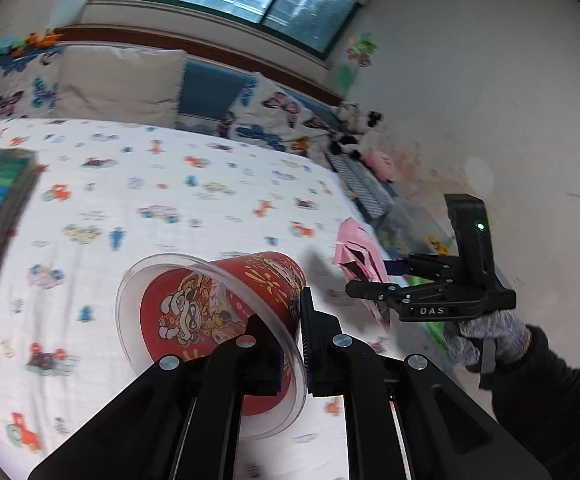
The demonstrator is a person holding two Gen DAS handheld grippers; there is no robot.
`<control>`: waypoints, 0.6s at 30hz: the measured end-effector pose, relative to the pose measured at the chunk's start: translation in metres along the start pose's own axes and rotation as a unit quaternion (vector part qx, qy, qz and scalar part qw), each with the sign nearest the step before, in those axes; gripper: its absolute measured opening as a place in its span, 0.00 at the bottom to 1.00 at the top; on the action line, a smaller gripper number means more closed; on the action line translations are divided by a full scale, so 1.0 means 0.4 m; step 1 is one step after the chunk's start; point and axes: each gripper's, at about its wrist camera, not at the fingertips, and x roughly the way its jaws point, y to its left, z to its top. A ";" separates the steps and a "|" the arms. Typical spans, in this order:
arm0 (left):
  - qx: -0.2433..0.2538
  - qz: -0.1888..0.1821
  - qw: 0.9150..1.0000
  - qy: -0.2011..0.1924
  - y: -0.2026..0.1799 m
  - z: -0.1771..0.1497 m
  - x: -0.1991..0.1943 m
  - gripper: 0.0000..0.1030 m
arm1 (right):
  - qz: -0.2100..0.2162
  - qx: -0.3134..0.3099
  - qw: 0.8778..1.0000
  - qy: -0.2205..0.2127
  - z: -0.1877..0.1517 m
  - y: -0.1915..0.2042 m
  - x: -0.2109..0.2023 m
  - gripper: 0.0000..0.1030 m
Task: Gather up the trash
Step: 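Drop the pink wrapper into the green basket with the right gripper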
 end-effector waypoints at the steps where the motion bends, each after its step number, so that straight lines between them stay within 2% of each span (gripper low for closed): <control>1: 0.007 -0.010 1.000 0.002 -0.023 0.003 0.008 0.07 | -0.008 0.013 1.000 -0.008 -0.017 -0.010 -0.022 0.60; 7: 0.049 -0.052 0.997 0.014 -0.157 0.013 0.047 0.07 | -0.058 0.118 0.990 -0.053 -0.150 -0.134 -0.172 0.60; 12: 0.082 -0.081 0.993 0.018 -0.267 0.018 0.076 0.07 | -0.123 0.192 0.972 -0.066 -0.267 -0.263 -0.276 0.60; 18: 0.116 -0.112 0.986 0.035 -0.395 0.014 0.133 0.08 | -0.178 0.251 0.949 -0.073 -0.399 -0.394 -0.362 0.62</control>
